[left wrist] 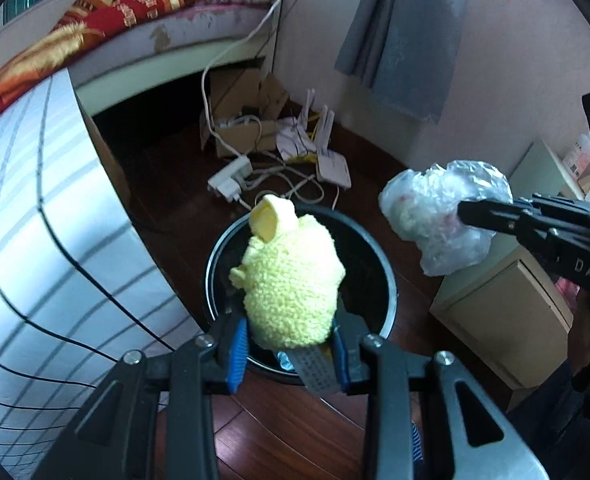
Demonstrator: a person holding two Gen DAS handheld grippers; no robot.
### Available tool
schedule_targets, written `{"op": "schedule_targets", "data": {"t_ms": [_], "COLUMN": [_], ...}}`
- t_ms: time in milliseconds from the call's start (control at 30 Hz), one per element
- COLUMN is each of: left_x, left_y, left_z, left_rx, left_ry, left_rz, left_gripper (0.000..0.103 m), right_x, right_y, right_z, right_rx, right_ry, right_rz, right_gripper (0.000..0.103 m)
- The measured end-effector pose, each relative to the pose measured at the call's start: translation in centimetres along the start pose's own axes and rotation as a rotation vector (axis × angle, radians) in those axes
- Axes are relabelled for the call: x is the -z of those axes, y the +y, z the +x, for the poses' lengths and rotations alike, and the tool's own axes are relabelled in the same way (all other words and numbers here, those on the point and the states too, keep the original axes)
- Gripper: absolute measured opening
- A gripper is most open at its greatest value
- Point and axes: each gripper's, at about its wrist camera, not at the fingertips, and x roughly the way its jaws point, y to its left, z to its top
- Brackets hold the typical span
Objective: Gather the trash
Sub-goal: 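Open both tools to drop the yellow cloth and plastic bag into the bucket, then move both tools back toward the blue cup and blue cloth on the table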
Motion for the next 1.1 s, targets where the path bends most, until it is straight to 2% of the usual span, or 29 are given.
{"op": "schedule_targets", "data": {"t_ms": [367,400,433,467,500,533,567,633,733,933,1100], "left_x": [0.8,0.9,1.0,1.1,1.3,1.4,1.7,2.4,3.5,4.7,4.4], "left_y": [0.6,0.6,0.6,0.8,0.9,1.0,1.0,1.3,2.1,3.2,3.0], "left_z": [4.8,5.2,5.6,5.9,6.2,6.4,6.4,6.3,6.4,5.1,3.6], "left_rx": [0.017,0.023,0.024,0.01,-0.034,-0.065,-0.1,-0.133,-0.15,-0.165,-0.163], "left_ry": [0.082,0.09,0.099,0.097,0.086,0.081,0.068,0.068,0.082,0.068,0.04], "left_rz": [-0.029,-0.029,-0.032,-0.038,-0.046,-0.044,-0.037,-0.034,-0.053,-0.099,-0.092], "left_gripper": [0.037,0.041,0.051,0.061,0.087,0.103,0.103,0.103,0.103,0.103,0.103], "right_x": [1.6,1.7,1.9,2.0,2.3,2.7,3.1,3.9,4.2,3.7,3.4], "right_y": [-0.4,-0.4,-0.5,-0.6,-0.9,-1.5,-2.2,-3.5,-4.0,-2.8,-1.5], "right_z": [7.2,7.6,8.2,8.9,9.8,10.6,11.3,11.6,11.5,10.6,9.6], "right_rx": [-0.028,-0.03,-0.028,-0.01,0.028,0.09,0.154,0.178,0.218,0.21,0.202], "right_ry": [0.13,0.138,0.148,0.161,0.182,0.197,0.212,0.22,0.209,0.181,0.168], "right_rz": [-0.045,-0.048,-0.055,-0.071,-0.087,-0.095,-0.081,-0.027,-0.014,-0.036,-0.056], "right_gripper": [0.005,0.005,0.005,0.014,0.027,0.076,0.103,0.103,0.103,0.103,0.103]}}
